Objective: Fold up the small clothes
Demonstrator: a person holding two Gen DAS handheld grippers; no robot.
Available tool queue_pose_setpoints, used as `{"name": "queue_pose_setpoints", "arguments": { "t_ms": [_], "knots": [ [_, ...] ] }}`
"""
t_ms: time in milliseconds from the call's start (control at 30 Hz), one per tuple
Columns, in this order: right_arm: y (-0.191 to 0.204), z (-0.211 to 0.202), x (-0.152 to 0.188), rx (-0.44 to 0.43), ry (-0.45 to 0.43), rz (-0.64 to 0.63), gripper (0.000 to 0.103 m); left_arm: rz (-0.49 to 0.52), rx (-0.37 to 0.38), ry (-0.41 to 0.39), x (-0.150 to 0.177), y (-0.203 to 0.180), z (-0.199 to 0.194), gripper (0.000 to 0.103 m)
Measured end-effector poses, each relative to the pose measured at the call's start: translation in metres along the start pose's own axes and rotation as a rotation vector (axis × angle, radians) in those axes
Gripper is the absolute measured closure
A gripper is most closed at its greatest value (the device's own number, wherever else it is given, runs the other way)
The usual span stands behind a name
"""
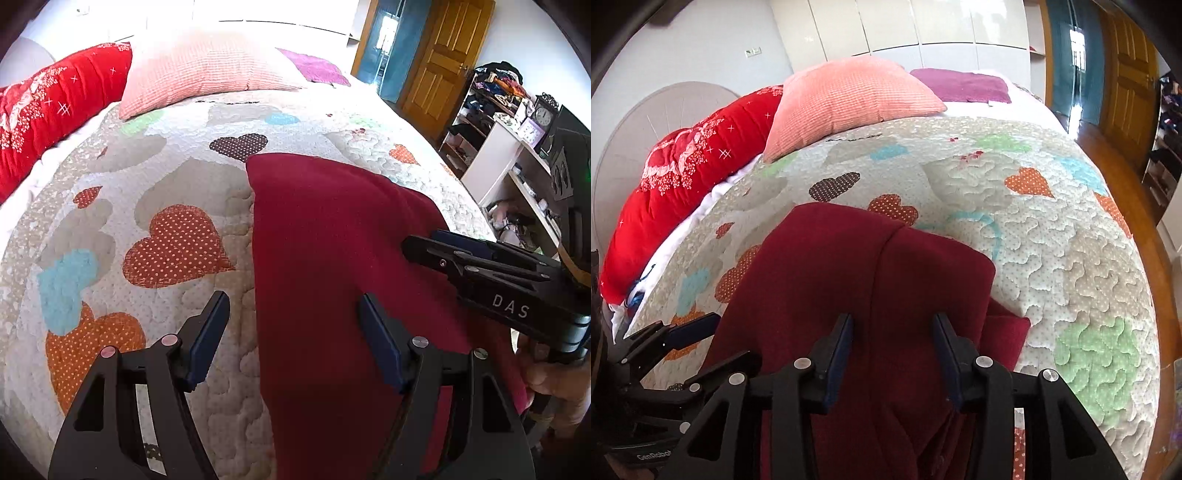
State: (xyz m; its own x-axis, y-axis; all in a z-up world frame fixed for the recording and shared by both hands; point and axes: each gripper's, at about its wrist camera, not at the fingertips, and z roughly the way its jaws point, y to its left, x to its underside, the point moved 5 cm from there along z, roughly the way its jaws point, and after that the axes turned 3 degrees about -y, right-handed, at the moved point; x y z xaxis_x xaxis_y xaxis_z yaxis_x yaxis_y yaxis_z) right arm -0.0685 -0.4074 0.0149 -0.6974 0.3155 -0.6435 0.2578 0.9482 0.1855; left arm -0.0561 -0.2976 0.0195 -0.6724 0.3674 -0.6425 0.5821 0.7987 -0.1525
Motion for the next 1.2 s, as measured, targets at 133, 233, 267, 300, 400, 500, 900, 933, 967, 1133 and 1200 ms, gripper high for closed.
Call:
{"name": "queue_pose_setpoints", "arguments": {
  "t_ms": [133,233,267,300,400,500,900,933,967,1133,1200],
  "knots": [
    [0.001,-0.011,0.001,-0.011,-0.003,0.027,0.060,0.006,-0.010,-0.002,0.000,-0.001,-0.002,0.030],
    [0.006,-0.031,0.005,-0.040,-0.024,0.045,0.060,0.006,-0.010,-0.003,0.000,0.000,-0.003,0.030],
    [0.010,-0.041,0.009,-0.048,-0.032,0.037,0.060,0.005,-0.011,-0.004,0.000,0.000,-0.003,0.030],
    [0.012,-0.046,0.012,-0.048,-0.032,0.028,0.060,0.005,-0.012,-0.005,0.000,0.000,-0.003,0.030],
    [0.022,-0.061,0.028,-0.041,-0.030,-0.006,0.060,0.006,-0.016,-0.005,0.001,-0.001,-0.004,0.030],
    [0.025,-0.069,0.047,-0.007,-0.016,-0.046,0.060,0.000,-0.013,-0.004,0.002,0.000,-0.005,0.030],
    [0.002,-0.072,0.074,-0.054,0.000,-0.019,0.056,-0.103,0.159,0.031,0.017,0.014,-0.029,0.023],
    [-0.003,-0.075,0.071,-0.067,-0.021,0.011,0.051,-0.122,0.178,0.038,0.018,0.016,-0.027,0.023],
    [-0.011,-0.077,0.067,-0.079,-0.046,0.059,0.040,-0.147,0.209,0.052,0.020,0.018,-0.024,0.023],
    [-0.036,-0.044,0.064,-0.137,-0.017,0.226,0.026,-0.228,0.314,0.100,0.022,0.015,-0.001,0.020],
    [-0.038,-0.028,0.064,-0.200,0.003,0.279,0.025,-0.244,0.336,0.117,0.022,0.012,0.007,0.020]
  ]
}}
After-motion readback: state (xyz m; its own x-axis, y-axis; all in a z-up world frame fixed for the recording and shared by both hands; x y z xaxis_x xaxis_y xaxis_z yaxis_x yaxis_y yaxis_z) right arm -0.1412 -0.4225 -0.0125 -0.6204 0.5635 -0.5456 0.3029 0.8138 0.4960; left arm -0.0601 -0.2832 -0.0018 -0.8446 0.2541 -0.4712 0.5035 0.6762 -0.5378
